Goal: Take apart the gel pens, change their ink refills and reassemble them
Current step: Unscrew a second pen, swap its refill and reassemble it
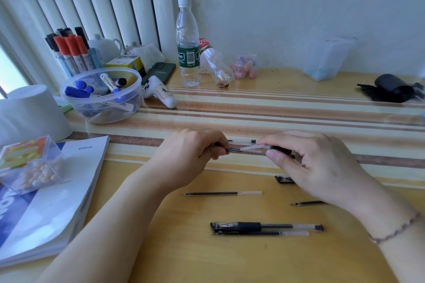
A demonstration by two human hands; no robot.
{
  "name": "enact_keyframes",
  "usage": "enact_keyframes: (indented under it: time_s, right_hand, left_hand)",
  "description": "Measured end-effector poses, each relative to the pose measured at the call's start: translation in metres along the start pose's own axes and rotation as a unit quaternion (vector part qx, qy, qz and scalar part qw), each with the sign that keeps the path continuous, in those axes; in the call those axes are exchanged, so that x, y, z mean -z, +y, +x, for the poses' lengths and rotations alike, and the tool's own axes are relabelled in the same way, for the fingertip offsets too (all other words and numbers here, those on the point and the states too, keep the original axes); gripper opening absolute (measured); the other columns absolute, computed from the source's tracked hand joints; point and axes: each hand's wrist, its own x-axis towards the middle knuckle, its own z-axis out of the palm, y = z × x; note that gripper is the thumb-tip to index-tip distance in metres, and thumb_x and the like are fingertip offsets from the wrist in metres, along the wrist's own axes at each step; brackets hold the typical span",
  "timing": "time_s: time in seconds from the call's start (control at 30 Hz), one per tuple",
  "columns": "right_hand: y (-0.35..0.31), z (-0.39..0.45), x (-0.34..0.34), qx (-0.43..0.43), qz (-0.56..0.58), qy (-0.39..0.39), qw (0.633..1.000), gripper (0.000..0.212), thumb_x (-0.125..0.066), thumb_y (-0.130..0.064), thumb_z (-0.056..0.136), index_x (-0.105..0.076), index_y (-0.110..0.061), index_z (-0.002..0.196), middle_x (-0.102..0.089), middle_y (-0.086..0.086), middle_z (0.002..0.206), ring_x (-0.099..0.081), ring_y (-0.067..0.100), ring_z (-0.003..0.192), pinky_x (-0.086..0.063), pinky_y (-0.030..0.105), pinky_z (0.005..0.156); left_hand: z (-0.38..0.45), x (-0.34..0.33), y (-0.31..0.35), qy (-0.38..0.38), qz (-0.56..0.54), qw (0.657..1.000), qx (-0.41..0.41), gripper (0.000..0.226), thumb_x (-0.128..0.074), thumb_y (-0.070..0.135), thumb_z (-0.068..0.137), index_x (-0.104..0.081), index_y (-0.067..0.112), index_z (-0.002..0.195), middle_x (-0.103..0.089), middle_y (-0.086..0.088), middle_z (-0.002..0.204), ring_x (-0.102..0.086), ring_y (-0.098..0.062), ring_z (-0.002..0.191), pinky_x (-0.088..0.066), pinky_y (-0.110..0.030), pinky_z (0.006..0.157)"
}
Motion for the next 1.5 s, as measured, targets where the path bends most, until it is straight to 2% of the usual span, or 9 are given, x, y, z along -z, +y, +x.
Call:
enact_keyframes:
  time_s: [0.17,0.43,0.63,0.77,0.87,0.97,1.1,1.27,1.5]
  right_hand:
    - [-0.004,0.000,0.003,0.023,-0.060,-0.005,0.998,0.024,-0.051,-0.047,0.092,-0.071,-0.041,0.102,-0.063,-0.023,0.076,-0.046,-0.009,0.053,-0.039,0.022,0.044]
    - [-0.011,-0.003,-0.007,0.045,-0.093,-0.008,0.995,0.016,-0.060,-0.037,0.090,-0.075,-0.034,0.087,-0.068,-0.018,0.073,-0.042,-0.004,0.050,-0.047,0.025,0.045]
    - [0.013,0.002,0.011,-0.040,-0.102,0.070,0.991,0.020,-0.056,-0.039,0.089,-0.076,-0.034,0.090,-0.070,-0.021,0.081,-0.061,0.008,0.062,-0.050,0.026,0.048]
    - [0.025,0.006,0.006,-0.164,0.155,0.164,0.960,0.016,-0.062,-0.030,0.089,-0.077,-0.026,0.088,-0.068,-0.014,0.070,-0.057,0.010,0.055,-0.046,0.030,0.048]
    - [0.018,0.009,0.004,-0.202,0.467,0.172,0.843,0.020,-0.057,-0.021,0.094,-0.073,-0.015,0.083,-0.055,0.001,0.066,-0.036,0.013,0.043,-0.028,0.024,0.040]
    - [0.011,0.009,0.002,-0.177,0.572,0.154,0.786,0.022,-0.055,-0.026,0.092,-0.069,-0.009,0.088,-0.053,0.001,0.071,-0.034,0.014,0.045,-0.026,0.024,0.042]
    - [0.010,0.009,-0.001,-0.143,0.514,0.174,0.827,0.020,-0.058,-0.025,0.090,-0.070,-0.009,0.089,-0.057,0.003,0.077,-0.036,0.017,0.054,-0.033,0.025,0.049]
    - [0.003,0.007,-0.008,-0.116,0.457,0.127,0.873,0.025,-0.063,-0.023,0.085,-0.073,-0.025,0.108,-0.059,-0.005,0.071,-0.045,0.018,0.063,-0.047,0.027,0.061]
    - [-0.007,0.001,-0.013,-0.072,0.291,0.069,0.951,0.027,-0.059,-0.038,0.086,-0.064,-0.046,0.112,-0.073,0.009,0.094,-0.063,0.037,0.082,-0.056,0.048,0.074]
  left_hand:
    - [0.000,-0.001,0.000,-0.012,0.009,1.000,0.002,0.016,-0.061,0.021,0.092,-0.067,0.035,0.094,-0.068,0.024,0.081,-0.064,0.001,0.080,-0.054,-0.034,0.070]
    - [-0.001,-0.004,0.007,0.005,-0.005,0.999,-0.045,0.007,-0.068,0.034,0.086,-0.071,0.037,0.092,-0.071,0.022,0.091,-0.064,-0.001,0.083,-0.053,-0.034,0.070]
    - [0.003,0.007,-0.002,0.151,-0.141,0.978,-0.017,0.024,-0.066,0.041,0.079,-0.074,0.034,0.101,-0.062,0.015,0.085,-0.057,-0.001,0.073,-0.042,-0.017,0.063]
    - [0.004,0.007,-0.002,0.145,-0.171,0.974,0.015,0.029,-0.065,0.043,0.078,-0.072,0.034,0.104,-0.064,0.010,0.083,-0.058,-0.005,0.076,-0.046,-0.020,0.066]
    - [0.003,0.004,-0.002,0.134,-0.198,0.970,0.039,0.024,-0.070,0.039,0.078,-0.072,0.039,0.102,-0.070,0.017,0.085,-0.063,0.002,0.085,-0.047,-0.012,0.074]
    - [0.003,0.003,-0.002,0.124,-0.235,0.963,0.044,0.023,-0.074,0.029,0.081,-0.072,0.042,0.100,-0.073,0.024,0.090,-0.065,0.009,0.095,-0.049,-0.006,0.079]
    - [0.003,0.004,0.001,0.087,-0.269,0.958,0.051,0.029,-0.072,0.037,0.077,-0.068,0.043,0.106,-0.076,0.017,0.081,-0.070,0.003,0.087,-0.052,-0.012,0.080]
    - [0.004,0.003,0.004,0.064,-0.289,0.953,0.060,0.029,-0.078,0.031,0.077,-0.053,0.034,0.091,-0.077,0.011,0.077,-0.055,0.003,0.052,-0.046,-0.012,0.059]
    - [0.003,0.004,0.006,0.061,-0.337,0.939,0.040,0.022,-0.075,0.009,0.081,-0.056,0.020,0.082,-0.078,0.006,0.079,-0.073,-0.006,0.078,-0.052,-0.012,0.070]
